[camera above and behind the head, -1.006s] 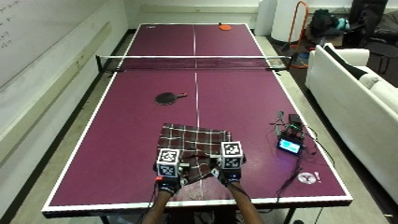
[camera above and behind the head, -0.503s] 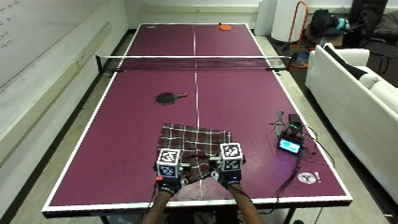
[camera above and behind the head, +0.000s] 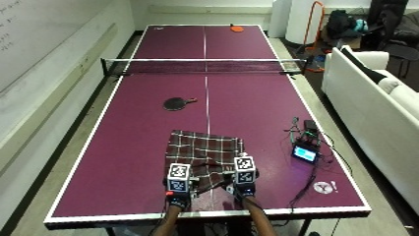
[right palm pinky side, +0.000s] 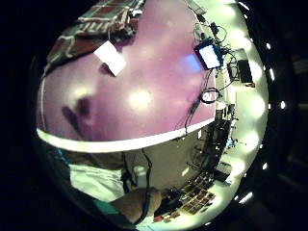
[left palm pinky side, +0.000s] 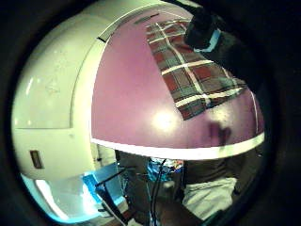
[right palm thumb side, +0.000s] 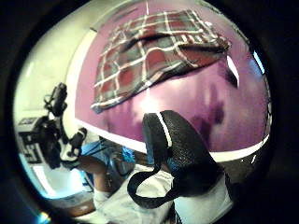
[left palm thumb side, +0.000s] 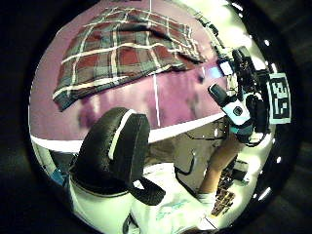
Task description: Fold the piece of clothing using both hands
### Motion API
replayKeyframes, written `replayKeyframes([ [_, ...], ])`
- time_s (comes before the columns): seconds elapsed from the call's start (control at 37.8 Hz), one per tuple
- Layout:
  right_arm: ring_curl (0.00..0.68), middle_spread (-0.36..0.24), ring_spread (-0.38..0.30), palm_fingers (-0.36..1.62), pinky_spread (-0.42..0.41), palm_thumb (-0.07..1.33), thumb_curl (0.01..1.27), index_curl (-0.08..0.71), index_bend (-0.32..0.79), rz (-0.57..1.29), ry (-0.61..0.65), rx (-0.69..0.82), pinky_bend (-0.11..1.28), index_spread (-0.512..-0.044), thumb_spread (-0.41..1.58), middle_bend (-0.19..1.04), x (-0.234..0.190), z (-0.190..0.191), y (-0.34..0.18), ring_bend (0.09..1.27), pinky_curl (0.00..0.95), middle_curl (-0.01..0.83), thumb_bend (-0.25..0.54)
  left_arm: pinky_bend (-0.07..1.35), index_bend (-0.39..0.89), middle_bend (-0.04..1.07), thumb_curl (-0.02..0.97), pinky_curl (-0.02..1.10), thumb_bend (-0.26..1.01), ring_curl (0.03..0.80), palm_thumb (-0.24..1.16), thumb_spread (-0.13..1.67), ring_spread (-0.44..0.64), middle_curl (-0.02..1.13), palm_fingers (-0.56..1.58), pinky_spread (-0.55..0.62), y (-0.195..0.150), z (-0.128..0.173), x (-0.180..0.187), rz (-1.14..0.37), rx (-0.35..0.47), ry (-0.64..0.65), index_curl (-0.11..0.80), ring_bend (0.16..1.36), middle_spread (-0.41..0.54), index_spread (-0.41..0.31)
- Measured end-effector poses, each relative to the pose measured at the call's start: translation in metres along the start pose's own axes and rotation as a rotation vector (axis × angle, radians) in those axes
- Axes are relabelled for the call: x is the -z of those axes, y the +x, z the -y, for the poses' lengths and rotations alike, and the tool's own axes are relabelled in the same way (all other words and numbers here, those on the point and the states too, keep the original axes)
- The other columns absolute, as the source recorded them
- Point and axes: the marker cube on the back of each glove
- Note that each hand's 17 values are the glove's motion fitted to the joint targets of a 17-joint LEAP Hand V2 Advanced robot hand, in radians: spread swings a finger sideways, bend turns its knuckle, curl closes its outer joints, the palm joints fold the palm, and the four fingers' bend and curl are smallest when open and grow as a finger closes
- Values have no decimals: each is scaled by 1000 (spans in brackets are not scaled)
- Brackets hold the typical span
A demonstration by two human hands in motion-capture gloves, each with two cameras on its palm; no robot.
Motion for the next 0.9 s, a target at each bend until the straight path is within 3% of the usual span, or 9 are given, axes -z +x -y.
replayKeyframes([
  [0.13,211,12,168,-27,258,402,215,209,98,-35,-25,-44,499,-367,1213,197,-15,9,4,280,328,288,54,604,103,177,202,337,-13,287,192,1171,249,308,213,348,-3,18,-32,15,17,-55,182,678,104,-44],
  [0.26,214,23,165,-42,244,442,233,205,107,-31,-67,-46,502,-355,1198,205,-26,14,6,276,332,298,43,628,101,176,213,346,-19,291,192,1146,250,308,187,347,2,-12,0,29,20,-81,182,687,115,-28],
  [0.42,219,16,133,-15,218,458,241,210,132,14,-82,3,480,-345,1203,230,-38,29,6,266,332,315,19,645,112,177,221,354,-22,293,187,1128,261,310,178,334,-1,-11,-17,-31,2,-199,188,698,129,-20],
  [0.53,220,-9,94,32,205,470,245,227,163,-28,-42,12,453,-347,1217,253,-40,37,7,259,326,326,7,629,146,187,217,349,-28,290,152,1140,250,316,205,331,-6,-3,-16,-1,25,-68,204,686,121,-21],
  [0.66,217,-89,2,259,191,511,249,276,282,-112,108,-11,317,-387,1254,285,-36,40,6,264,283,338,12,524,294,189,220,317,-3,266,179,1191,134,319,471,228,-22,18,-25,169,102,139,279,641,15,-101],
  [0.77,235,-164,-98,568,181,579,257,321,394,-105,335,59,170,-389,1296,326,-30,53,-3,329,245,355,41,487,329,204,237,321,48,278,287,1247,-8,338,702,110,-26,61,-78,160,42,226,317,637,-94,-162],
  [0.79,245,-177,-116,619,173,606,260,329,401,-111,378,66,160,-389,1306,319,-28,54,-3,351,240,354,53,469,318,181,236,313,40,270,279,1250,-13,330,669,108,-26,63,-81,156,34,238,318,618,-100,-165],
  [0.82,267,-195,-149,767,160,653,268,342,415,-116,415,71,150,-381,1319,333,-25,54,-2,409,237,362,79,470,349,209,251,325,75,292,349,1261,-80,348,843,41,-26,61,-80,155,30,252,337,645,-139,-195],
  [0.9,285,-227,-195,872,133,703,273,356,414,-96,498,98,125,-372,1330,326,-33,58,1,449,223,365,97,406,338,224,263,311,98,288,411,1275,-169,356,983,-44,-27,53,-70,137,9,320,349,632,-197,-239],
])
